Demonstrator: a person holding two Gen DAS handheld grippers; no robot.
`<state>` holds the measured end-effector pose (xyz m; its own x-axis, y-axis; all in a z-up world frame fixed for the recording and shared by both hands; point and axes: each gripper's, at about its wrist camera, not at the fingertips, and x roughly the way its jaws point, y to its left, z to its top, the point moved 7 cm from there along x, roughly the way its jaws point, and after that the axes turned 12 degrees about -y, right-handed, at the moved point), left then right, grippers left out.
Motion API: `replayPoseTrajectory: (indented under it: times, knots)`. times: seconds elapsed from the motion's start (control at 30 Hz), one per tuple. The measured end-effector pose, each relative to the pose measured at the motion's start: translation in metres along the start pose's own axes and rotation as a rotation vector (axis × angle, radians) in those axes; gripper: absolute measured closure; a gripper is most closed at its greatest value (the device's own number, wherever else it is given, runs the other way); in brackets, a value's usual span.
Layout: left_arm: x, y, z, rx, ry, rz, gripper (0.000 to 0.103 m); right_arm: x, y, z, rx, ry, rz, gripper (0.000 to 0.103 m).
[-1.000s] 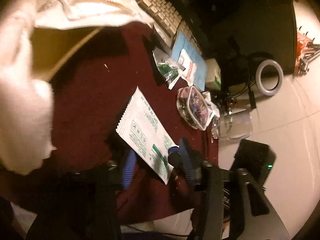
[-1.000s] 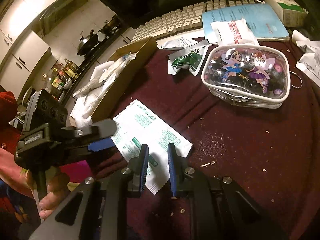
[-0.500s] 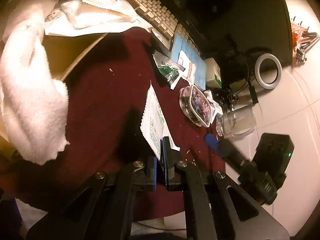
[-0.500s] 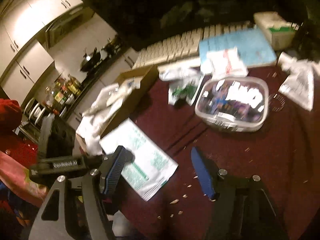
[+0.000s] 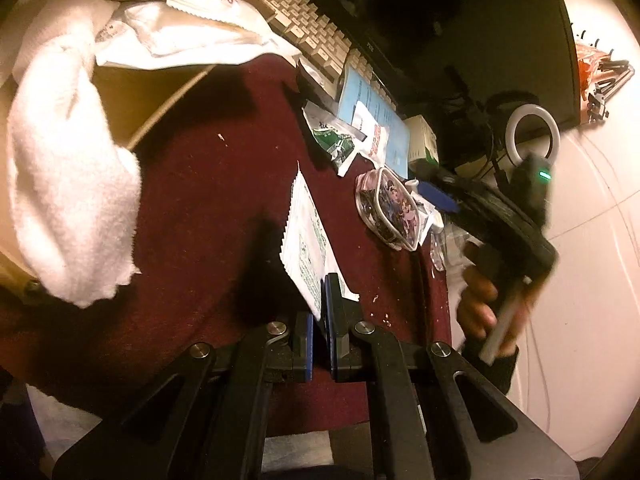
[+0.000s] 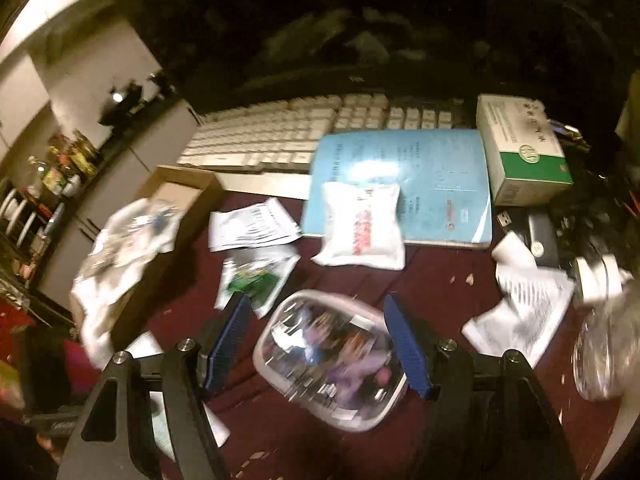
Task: Organize soft objects
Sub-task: 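Grasp the clear cartoon pouch with the right tool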
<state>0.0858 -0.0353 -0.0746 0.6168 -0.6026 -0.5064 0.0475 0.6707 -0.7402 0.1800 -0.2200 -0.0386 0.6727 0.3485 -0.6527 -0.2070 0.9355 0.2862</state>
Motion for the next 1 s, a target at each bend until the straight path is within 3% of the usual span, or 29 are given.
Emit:
replayPoseTrajectory:
  times: [0.1,0.23,0.3,0.57,0.83,1.0]
  knots:
    - [-0.002,0.003,0.001,-0.009,-0.001,0.005,0.099,0.015,-0.011,-0.012,0.053,0.067,0.018,0.034]
    - [-0.002,0.006,0.002,-0.026,-0.003,0.004,0.099,-0.004,0.001,-0.03,0.056,0.069,0.109,0.033]
    - [-0.001,0.006,0.003,-0.028,0.0,0.002,0.099,-0.011,0.011,-0.04,0.016,0.061,0.126,0.024]
    - [-0.003,0.008,0.007,-0.046,0.002,-0.005,0.099,-0.015,0.041,-0.073,-0.207,0.052,0.002,0.023]
    - [-0.008,-0.001,0.01,-0.071,0.011,-0.078,0.099,-0.028,0.04,-0.077,-0.191,0.01,-0.017,0.031]
    - [-0.011,0.001,0.011,-0.092,0.018,-0.089,0.099,-0.038,0.04,-0.075,-0.118,-0.036,0.031,0.031]
